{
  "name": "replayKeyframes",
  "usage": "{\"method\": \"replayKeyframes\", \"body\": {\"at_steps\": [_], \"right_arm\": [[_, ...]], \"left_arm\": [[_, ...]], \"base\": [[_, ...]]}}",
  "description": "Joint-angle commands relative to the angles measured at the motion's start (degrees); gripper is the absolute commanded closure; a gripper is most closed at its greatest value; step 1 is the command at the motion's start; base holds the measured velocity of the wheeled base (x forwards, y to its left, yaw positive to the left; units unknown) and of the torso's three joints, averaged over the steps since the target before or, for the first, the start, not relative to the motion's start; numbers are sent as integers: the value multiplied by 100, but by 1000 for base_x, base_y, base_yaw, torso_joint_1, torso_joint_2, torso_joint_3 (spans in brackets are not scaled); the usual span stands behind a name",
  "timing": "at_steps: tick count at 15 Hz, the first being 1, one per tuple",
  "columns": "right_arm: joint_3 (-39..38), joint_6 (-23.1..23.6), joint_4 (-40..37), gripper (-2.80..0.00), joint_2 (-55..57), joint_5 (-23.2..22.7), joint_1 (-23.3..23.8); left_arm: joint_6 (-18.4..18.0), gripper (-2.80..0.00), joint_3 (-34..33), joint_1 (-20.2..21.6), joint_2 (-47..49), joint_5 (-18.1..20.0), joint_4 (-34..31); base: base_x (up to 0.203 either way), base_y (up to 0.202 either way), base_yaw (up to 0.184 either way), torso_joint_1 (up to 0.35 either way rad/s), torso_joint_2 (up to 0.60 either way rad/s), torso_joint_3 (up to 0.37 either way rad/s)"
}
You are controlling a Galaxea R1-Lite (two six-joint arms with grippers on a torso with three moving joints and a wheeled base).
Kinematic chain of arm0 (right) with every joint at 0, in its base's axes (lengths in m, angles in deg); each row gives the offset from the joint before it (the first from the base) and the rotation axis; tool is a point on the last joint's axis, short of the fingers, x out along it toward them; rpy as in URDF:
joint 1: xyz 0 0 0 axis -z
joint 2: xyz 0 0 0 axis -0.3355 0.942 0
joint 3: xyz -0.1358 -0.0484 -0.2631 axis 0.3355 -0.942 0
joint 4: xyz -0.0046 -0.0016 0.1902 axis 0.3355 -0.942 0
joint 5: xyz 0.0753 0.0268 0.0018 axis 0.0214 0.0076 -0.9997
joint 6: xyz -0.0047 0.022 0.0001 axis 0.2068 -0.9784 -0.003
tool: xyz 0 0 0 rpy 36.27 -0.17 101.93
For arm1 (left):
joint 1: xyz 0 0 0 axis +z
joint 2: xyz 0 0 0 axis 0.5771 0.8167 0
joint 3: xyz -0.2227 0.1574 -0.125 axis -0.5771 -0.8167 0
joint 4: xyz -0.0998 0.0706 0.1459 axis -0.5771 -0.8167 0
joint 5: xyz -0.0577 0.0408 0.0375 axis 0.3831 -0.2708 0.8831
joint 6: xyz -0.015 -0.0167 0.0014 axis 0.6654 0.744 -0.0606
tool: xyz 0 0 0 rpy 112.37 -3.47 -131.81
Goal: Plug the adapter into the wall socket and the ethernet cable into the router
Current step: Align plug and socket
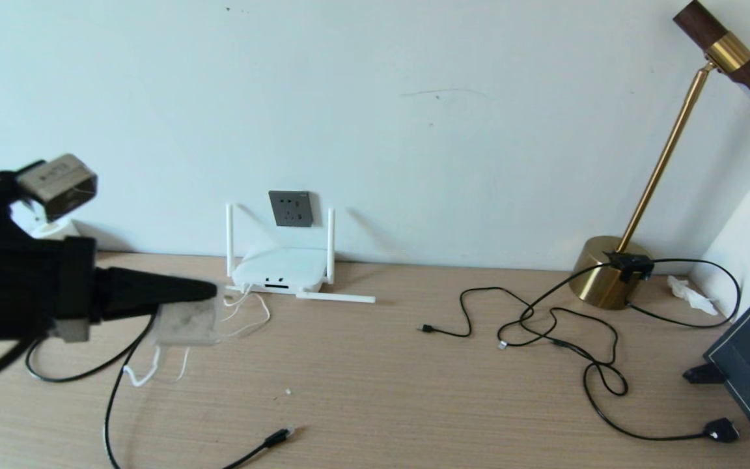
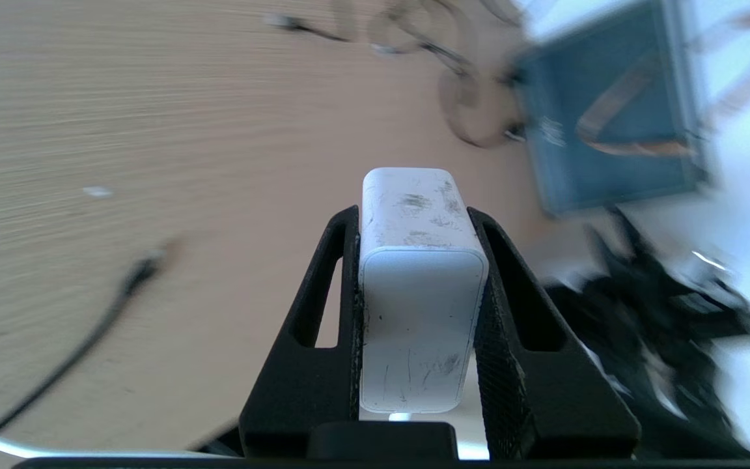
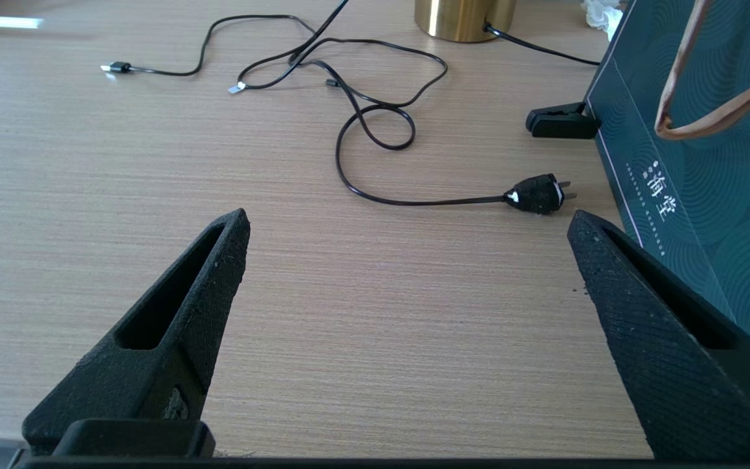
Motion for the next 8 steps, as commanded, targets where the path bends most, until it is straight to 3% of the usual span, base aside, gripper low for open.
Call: {"method": "replayKeyframes", "body": {"at_steps": [1, 3, 5, 8], "right_arm": [[0, -1, -7, -280, 0, 1, -2], [0, 8, -7, -280, 0, 1, -2], [0, -1, -7, -280, 0, 1, -2], [0, -1, -7, -280, 0, 1, -2]], "left_arm": [[36, 0, -1246, -129, 573, -1228, 3000], [20, 0, -1811, -200, 1678, -2201, 5550], [-164, 0, -2106, -239, 2752, -2650, 7479], [-1049, 0, -2081, -271, 4211, -3072, 9258]], "base": [[0, 0, 0, 0, 0, 0], [0, 0, 0, 0, 0, 0], [0, 0, 0, 0, 0, 0], [0, 0, 0, 0, 0, 0]]}}
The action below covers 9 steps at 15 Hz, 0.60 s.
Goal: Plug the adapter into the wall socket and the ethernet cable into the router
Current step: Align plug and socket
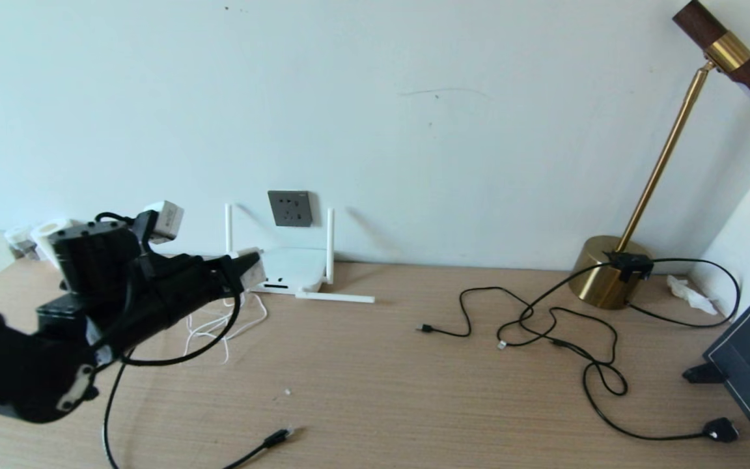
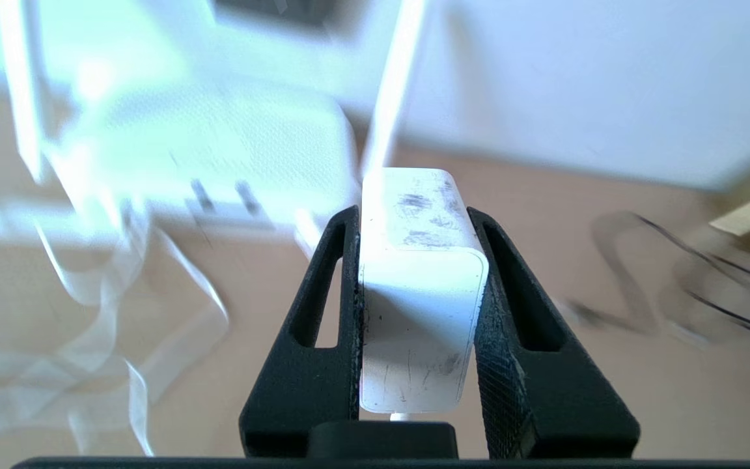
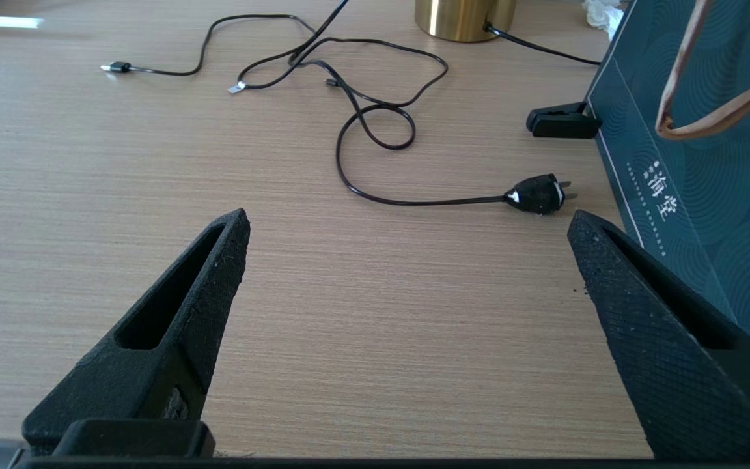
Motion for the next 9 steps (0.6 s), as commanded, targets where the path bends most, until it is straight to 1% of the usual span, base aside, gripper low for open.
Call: {"method": "replayKeyframes", "body": {"at_steps": [1, 2, 4, 6, 8, 9], "right_arm": [[0, 2, -7, -280, 0, 2, -2], [0, 6, -7, -280, 0, 2, -2], [0, 2, -7, -280, 0, 2, -2], [0, 2, -7, -280, 0, 2, -2], [0, 2, -7, -280, 0, 2, -2], [0, 2, -7, -280, 0, 2, -2]], "left_arm": [[-522, 0, 304, -27, 1645, -294, 2024], [-669, 0, 729, -31, 1973, -504, 2299], [-939, 0, 1572, -45, 2520, -892, 2595], [-1050, 0, 2103, -79, 2859, -966, 2692], [-1076, 0, 2475, -84, 3171, -847, 2710], [-1084, 0, 2642, -108, 3368, -872, 2711]], "base": [[0, 0, 0, 0, 0, 0], [0, 0, 0, 0, 0, 0], [0, 0, 0, 0, 0, 0], [0, 0, 0, 0, 0, 0], [0, 0, 0, 0, 0, 0], [0, 0, 0, 0, 0, 0]]}}
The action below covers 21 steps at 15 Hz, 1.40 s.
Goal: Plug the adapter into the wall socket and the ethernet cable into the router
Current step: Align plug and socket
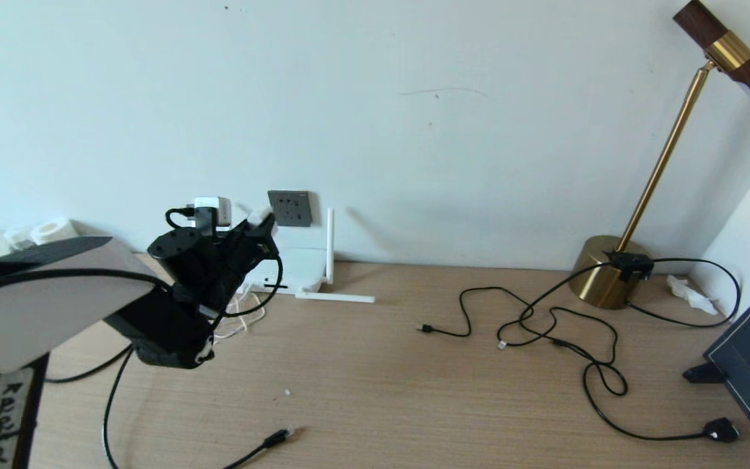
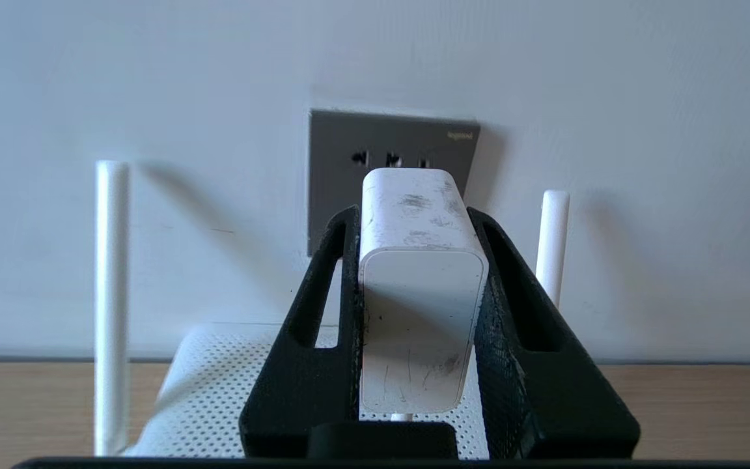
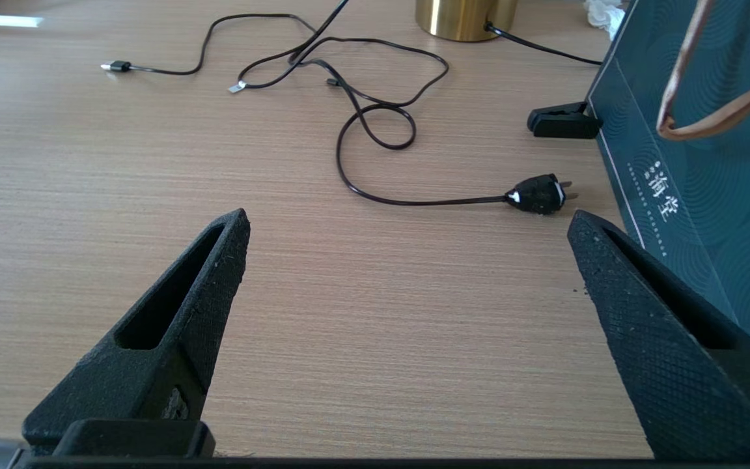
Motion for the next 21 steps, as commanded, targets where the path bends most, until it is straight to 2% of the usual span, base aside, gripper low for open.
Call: {"method": "replayKeyframes", "body": {"at_steps": [1, 4, 10, 18, 21], "right_arm": [[0, -4, -5, -280, 0, 2, -2], [0, -4, -5, -280, 0, 2, -2], [0, 1, -5, -280, 0, 2, -2], [0, -4, -5, -280, 0, 2, -2], [0, -4, -5, -280, 0, 2, -2]], "left_arm": [[0, 0, 472, -39, 692, -67, 53], [10, 0, 1062, -44, 935, -140, 54], [-13, 0, 1704, -45, 1196, -248, 54], [-262, 0, 1584, -9, 1178, -11, 50], [-502, 0, 1696, 7, 1212, -10, -125]], "base": [[0, 0, 0, 0, 0, 0], [0, 0, 0, 0, 0, 0], [0, 0, 0, 0, 0, 0], [0, 0, 0, 0, 0, 0], [0, 0, 0, 0, 0, 0]]}}
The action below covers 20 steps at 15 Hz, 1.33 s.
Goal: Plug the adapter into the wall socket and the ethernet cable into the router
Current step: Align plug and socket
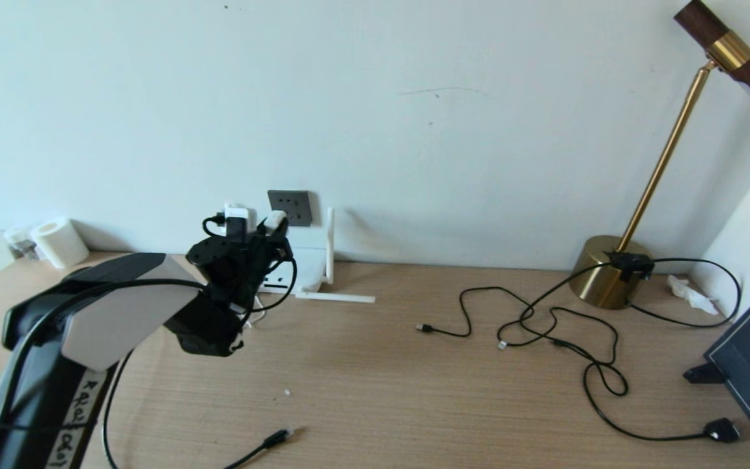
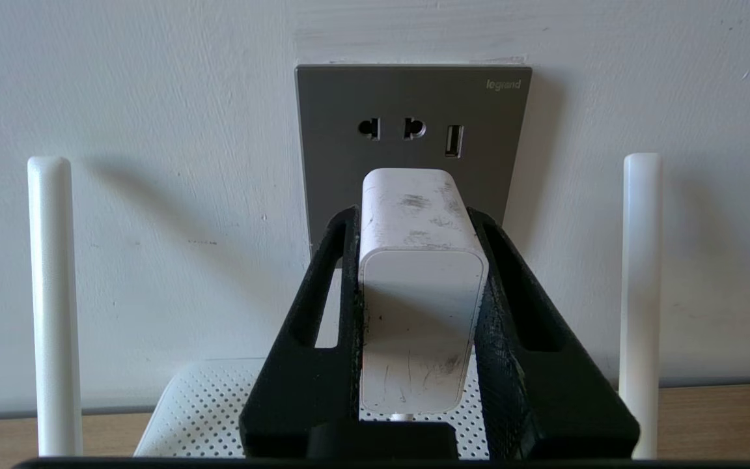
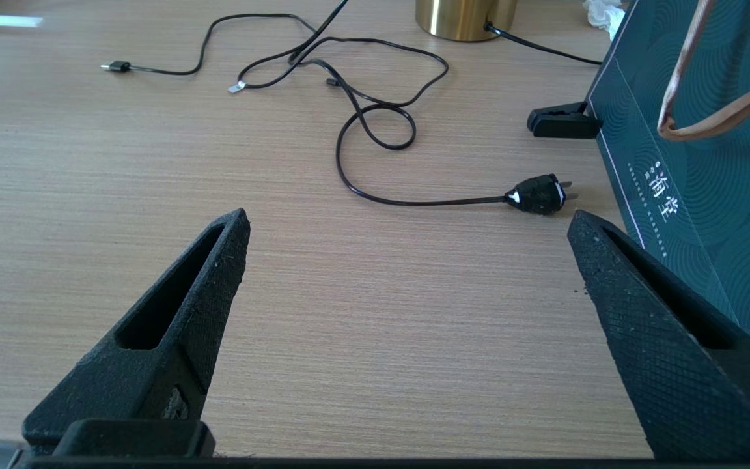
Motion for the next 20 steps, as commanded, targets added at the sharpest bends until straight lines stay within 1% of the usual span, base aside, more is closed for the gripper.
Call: {"method": "replayKeyframes", "body": {"at_steps": [1, 5, 20], "right_arm": [[0, 4, -7, -280, 0, 2, -2], [0, -4, -7, -280, 0, 2, -2], [0, -4, -7, -280, 0, 2, -2]], "left_arm": [[-49, 0, 85, 9, 3, 7, -35], [-117, 0, 352, 11, -6, 8, -215], [-100, 0, 768, 11, 256, -36, -197]], "base": [[0, 0, 0, 0, 0, 0], [0, 0, 0, 0, 0, 0], [0, 0, 0, 0, 0, 0]]}}
